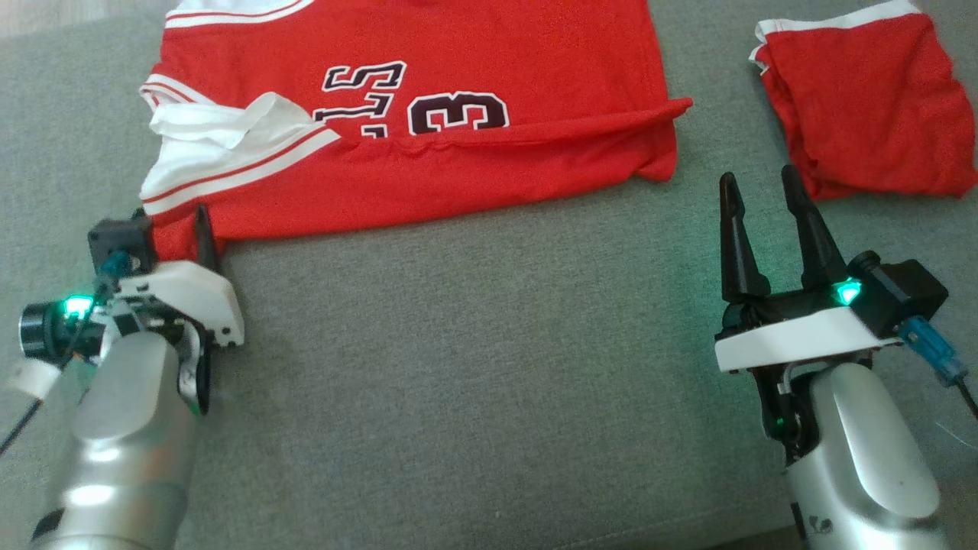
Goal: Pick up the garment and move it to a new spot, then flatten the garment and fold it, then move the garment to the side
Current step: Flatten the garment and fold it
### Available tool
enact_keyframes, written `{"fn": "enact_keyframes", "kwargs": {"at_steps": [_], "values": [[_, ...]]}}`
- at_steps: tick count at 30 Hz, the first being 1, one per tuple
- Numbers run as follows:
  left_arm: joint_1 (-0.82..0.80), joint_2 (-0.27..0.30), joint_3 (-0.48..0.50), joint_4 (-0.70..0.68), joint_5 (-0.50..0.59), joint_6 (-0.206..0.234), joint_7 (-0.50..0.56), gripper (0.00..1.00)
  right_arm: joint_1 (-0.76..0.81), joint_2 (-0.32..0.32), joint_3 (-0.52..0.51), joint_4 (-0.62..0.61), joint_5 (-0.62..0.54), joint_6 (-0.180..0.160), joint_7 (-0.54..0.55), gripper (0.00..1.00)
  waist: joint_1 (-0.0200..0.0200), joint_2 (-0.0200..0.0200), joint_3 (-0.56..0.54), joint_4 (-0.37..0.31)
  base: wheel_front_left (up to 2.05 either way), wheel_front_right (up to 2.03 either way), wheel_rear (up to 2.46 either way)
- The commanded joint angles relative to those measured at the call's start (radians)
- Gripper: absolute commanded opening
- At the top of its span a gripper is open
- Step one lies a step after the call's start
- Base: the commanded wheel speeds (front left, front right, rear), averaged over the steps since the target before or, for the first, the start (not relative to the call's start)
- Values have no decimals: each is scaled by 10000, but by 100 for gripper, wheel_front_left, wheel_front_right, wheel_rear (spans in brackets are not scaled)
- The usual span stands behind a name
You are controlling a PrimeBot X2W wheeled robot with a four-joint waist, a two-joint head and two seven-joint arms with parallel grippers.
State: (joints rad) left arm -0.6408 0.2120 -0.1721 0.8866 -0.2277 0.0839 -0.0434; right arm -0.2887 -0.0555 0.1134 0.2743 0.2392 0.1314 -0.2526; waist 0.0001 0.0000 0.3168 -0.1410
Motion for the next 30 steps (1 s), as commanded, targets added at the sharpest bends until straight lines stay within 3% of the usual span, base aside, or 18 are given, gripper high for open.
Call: {"fn": "enact_keyframes", "kwargs": {"at_steps": [1, 3, 4, 5, 6, 11, 18, 24, 30], "values": [[-217, 369, 219, 180, -4, 26, 244, 100, -266, 52, 209, -373, 101, -7, -91, 100, -1, 0, 58, -70, 0, 0, 0], [-307, 319, 178, 488, -77, -87, 475, 100, -280, 52, 215, -384, 116, -7, -91, 100, -1, 0, 57, -90, 0, 0, 0], [-346, 305, 159, 623, -114, -160, 583, 94, -286, 52, 211, -379, 119, -7, -91, 100, -1, 0, 51, -91, 0, 0, 0], [-394, 297, 153, 738, -158, -224, 659, 11, -295, 52, 201, -374, 119, -7, -91, 100, -1, 0, 45, -87, 0, 0, 0], [-443, 287, 137, 827, -188, -290, 691, 0, -306, 52, 184, -366, 111, -7, -91, 100, -1, 0, 40, -71, 0, 0, 0], [-684, 205, 173, 746, -296, -338, -148, 0, -384, 52, 140, 59, -100, -7, -25, 100, -1, 0, -54, 159, 0, 0, 0], [-963, -72, -25, -57, -266, -610, -1679, 0, -1012, 53, -420, 1183, -378, -7, 1060, 100, -1, 0, -138, 753, 0, 0, 0], [-933, -319, -433, -807, -57, -790, -1991, 0, -1838, 53, -942, 2684, -358, -7, 2143, 100, -1, 0, -170, 1298, 0, 0, 0], [-789, -430, -795, -1305, 136, -802, -2035, 0, -2874, 53, -1122, 4548, 878, -7, 2683, 100, -1, 0, -160, 1629, 0, 0, 0]]}}
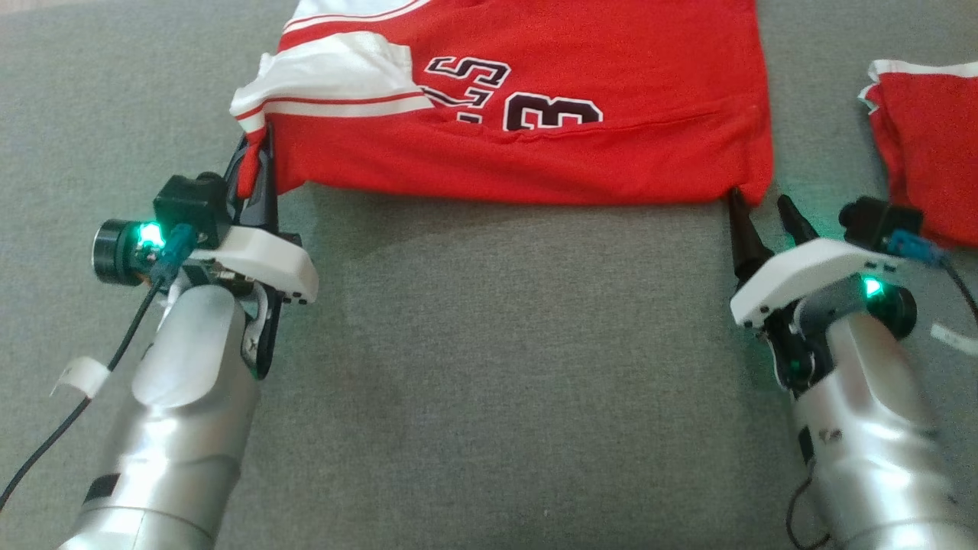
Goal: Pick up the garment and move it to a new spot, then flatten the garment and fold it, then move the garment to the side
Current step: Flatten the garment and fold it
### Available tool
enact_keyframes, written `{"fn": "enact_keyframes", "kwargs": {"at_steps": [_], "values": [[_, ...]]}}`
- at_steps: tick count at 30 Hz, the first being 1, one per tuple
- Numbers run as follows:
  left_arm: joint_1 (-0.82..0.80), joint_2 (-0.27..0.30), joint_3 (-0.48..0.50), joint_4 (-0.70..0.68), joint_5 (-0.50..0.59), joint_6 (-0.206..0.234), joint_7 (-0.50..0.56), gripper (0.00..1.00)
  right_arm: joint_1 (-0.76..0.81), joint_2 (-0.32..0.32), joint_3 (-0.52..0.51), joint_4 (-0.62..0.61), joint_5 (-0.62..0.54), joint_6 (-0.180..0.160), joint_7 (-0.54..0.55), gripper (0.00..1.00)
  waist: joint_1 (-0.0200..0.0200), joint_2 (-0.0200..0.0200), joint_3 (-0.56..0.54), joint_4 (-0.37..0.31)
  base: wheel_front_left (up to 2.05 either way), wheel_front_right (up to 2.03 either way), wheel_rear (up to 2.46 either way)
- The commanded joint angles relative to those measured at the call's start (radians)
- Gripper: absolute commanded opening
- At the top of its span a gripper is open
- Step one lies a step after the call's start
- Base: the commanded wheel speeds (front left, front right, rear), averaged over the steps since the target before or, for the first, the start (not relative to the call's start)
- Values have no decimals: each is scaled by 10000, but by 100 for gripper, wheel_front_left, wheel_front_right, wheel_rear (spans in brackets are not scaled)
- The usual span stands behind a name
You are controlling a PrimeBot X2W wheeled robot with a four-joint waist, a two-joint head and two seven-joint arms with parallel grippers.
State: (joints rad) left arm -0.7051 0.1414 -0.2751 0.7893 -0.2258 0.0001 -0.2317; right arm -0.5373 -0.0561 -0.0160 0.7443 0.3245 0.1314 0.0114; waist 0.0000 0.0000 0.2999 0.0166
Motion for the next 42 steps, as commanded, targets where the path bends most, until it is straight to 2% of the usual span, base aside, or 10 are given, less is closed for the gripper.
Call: {"fn": "enact_keyframes", "kwargs": {"at_steps": [1, 9, 10, 11, 20, 27, 35, 42], "values": [[-133, 274, 201, -380, 126, 38, -143, 0, -566, 58, 191, 168, 103, -7, 82, 100, 0, 0, 19, 87, 0, 0, 0], [-31, 321, 48, -581, 140, 92, -49, 0, -1609, 58, 690, 1998, 796, -7, -40, 100, 0, 0, 82, 237, 0, 0, 0], [-8, 336, 39, -578, 135, 107, -31, 0, -1721, 58, 775, 2211, 809, -7, -89, 55, 0, 0, 82, 244, 0, 0, 0], [15, 351, 29, -572, 129, 122, -7, 0, -1827, 58, 870, 2395, 794, -7, -166, 0, 0, 0, 79, 247, 0, 0, 0], [441, 611, 60, -445, -14, 221, 74, 0, -2297, 55, 903, 3534, -618, -7, -994, 0, 0, 0, -406, 54, 0, 0, 0], [1360, 680, 38, -291, -245, 199, 173, 0, -1678, 5, 1042, 3626, -1039, -7, -855, 0, 0, 0, -1437, -151, 0, 0, 0], [2896, 721, -7, -810, -532, 263, 348, 0, -456, -312, 1670, 2643, -624, -7, -108, 0, 0, 0, -2428, -360, 0, 0, 0], [4418, 756, -169, -2041, -670, 471, 808, 0, 1186, -924, 2134, 915, 49, -7, 1033, 0, 0, 0, -3082, -420, 0, 0, 0]]}}
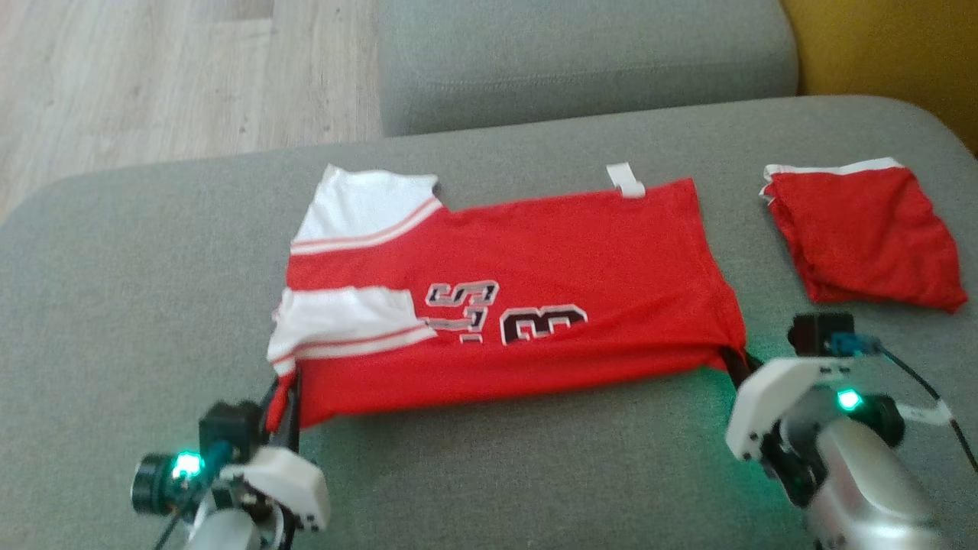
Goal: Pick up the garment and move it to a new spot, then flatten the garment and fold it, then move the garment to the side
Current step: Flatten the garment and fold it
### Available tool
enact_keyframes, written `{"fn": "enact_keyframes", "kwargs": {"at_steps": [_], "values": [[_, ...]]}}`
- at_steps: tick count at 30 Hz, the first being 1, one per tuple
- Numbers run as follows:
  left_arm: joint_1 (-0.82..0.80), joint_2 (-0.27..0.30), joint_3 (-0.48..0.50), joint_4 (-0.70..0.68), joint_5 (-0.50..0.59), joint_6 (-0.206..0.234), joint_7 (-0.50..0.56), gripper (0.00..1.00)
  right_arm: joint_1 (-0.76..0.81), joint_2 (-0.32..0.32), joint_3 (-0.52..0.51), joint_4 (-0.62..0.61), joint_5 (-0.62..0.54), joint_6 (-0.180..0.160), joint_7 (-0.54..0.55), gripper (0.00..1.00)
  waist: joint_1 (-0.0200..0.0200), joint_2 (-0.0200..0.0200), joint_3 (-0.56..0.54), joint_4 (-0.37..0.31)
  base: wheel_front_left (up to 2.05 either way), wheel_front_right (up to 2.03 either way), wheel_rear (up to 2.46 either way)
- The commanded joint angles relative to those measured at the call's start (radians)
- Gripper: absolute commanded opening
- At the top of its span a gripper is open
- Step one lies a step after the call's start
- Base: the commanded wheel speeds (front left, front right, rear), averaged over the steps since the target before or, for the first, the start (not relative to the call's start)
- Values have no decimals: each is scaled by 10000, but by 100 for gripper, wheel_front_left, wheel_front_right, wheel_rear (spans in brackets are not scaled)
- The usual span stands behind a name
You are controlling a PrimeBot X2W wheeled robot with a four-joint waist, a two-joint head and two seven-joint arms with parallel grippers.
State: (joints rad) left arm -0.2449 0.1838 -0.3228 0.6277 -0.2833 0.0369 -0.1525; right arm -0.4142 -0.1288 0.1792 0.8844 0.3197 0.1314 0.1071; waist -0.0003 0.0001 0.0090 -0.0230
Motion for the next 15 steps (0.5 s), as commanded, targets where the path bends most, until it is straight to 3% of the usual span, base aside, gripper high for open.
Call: {"fn": "enact_keyframes", "kwargs": {"at_steps": [1, 6, 14, 15], "values": [[18, 353, 275, -632, -99, 133, 99, 0, 201, -306, 185, -789, 180, -7, 265, 0, 3, -1, -215, -24, 0, 0, 0], [973, 430, 204, -1775, -302, 276, 725, 0, 1570, -748, -215, -2719, 401, -7, 1296, 0, 3, -1, -334, 22, 0, 0, 0], [1409, 464, 3, -2497, -345, 412, 1354, 0, 2597, -623, -866, -4634, 144, -7, 2352, 0, 3, -1, -297, 79, 0, 0, 0], [1420, 474, -29, -2543, -333, 431, 1439, 33, 2683, -574, -983, -4879, 46, -7, 2386, 0, 3, -1, -278, 88, 0, 0, 0]]}}
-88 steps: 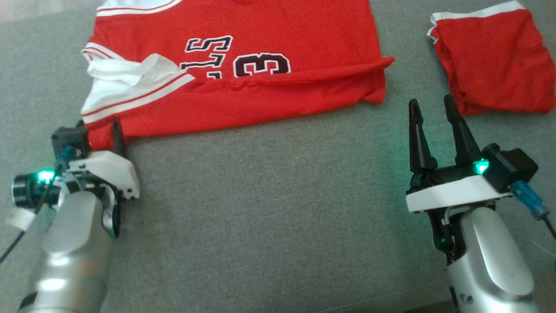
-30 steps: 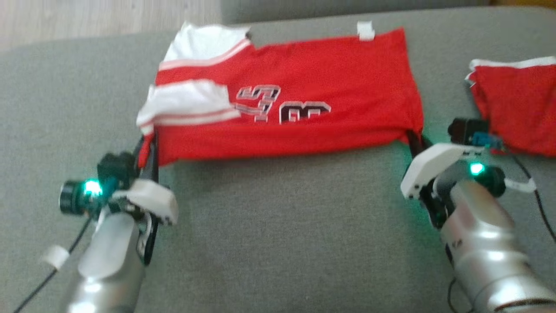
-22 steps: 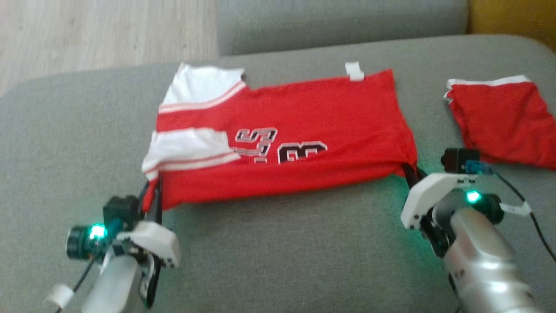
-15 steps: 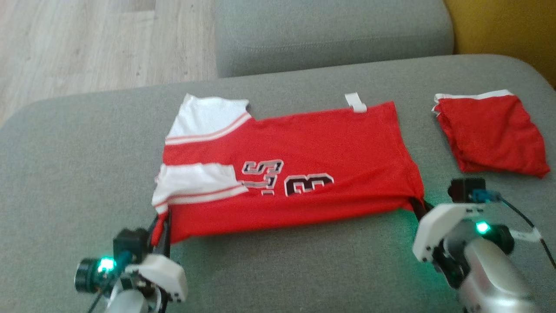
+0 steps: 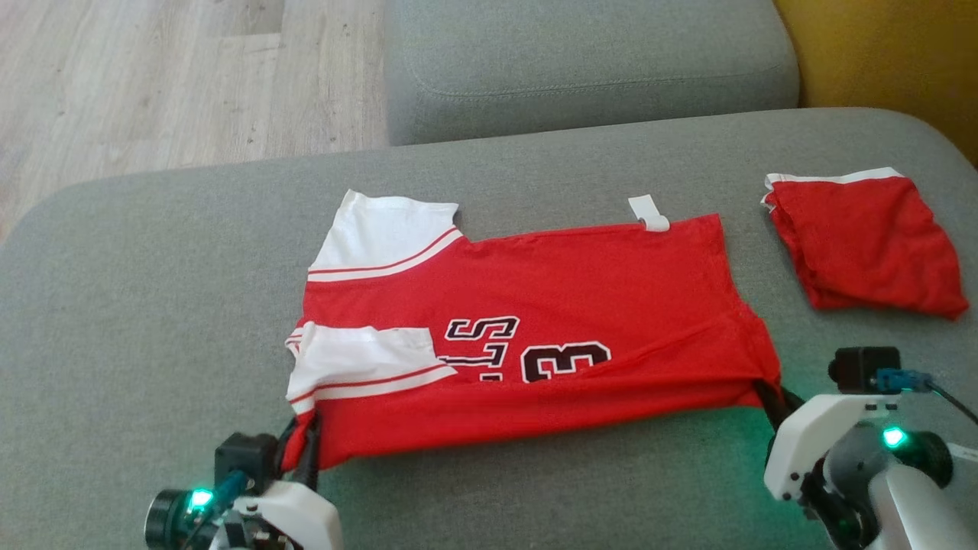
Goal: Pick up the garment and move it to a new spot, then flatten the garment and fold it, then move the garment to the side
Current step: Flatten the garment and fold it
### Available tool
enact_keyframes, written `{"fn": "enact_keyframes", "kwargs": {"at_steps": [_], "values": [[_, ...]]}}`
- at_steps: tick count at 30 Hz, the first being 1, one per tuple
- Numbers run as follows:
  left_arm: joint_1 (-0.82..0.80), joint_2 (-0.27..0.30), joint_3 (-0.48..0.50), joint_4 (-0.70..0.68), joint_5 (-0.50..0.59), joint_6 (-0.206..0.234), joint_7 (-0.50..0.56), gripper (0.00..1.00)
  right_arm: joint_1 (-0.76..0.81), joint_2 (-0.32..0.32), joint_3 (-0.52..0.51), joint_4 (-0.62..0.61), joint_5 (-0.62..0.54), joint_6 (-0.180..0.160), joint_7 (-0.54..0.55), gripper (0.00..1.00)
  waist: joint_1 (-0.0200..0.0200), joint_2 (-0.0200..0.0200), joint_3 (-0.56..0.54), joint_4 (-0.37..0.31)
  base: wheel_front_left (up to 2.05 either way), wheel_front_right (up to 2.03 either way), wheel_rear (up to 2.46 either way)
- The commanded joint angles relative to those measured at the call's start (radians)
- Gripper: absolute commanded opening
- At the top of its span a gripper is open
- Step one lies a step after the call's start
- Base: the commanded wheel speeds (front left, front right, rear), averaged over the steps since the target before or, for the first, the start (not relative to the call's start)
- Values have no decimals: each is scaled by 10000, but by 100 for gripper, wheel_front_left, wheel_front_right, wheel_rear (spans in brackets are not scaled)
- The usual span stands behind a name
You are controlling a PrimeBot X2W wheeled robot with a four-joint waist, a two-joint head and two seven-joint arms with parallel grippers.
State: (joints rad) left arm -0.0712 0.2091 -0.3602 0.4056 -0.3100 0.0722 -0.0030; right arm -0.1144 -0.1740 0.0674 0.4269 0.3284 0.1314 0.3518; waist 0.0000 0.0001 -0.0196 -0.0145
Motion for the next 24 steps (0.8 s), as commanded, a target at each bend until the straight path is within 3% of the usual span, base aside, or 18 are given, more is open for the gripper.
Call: {"fn": "enact_keyframes", "kwargs": {"at_steps": [1, 2, 6, 14, 19, 24], "values": [[-316, 238, 311, -361, -49, 94, 23, 91, -235, -73, 51, -542, -157, -7, -46, 88, 0, -1, 31, 11, 0, 0, 0], [-327, 251, 296, -408, -37, 119, 74, 100, -170, 8, -66, -751, -232, -7, -28, 100, 0, -1, 63, 20, 0, 0, 0], [-512, 310, 402, -650, -1, 309, -12, 100, -85, 280, -393, -1563, -479, -7, -104, 100, 0, -1, 223, 50, 0, 0, 0], [-1550, 413, 1062, -1494, -149, 586, -933, 100, -618, 439, -753, -2556, -1137, -7, -1407, 100, 0, -1, 823, 41, 0, 0, 0], [-2955, 710, 1122, -1710, -167, 95, -1077, 100, -1326, 570, -812, -2557, -1445, -7, -1939, 100, 0, -1, 1492, -74, 0, 0, 0], [-5138, 1297, 809, -951, -101, -990, -284, 100, -2484, 681, -693, -2399, -1696, -7, -2233, 100, 0, -1, 2471, -408, 0, 0, 0]]}}
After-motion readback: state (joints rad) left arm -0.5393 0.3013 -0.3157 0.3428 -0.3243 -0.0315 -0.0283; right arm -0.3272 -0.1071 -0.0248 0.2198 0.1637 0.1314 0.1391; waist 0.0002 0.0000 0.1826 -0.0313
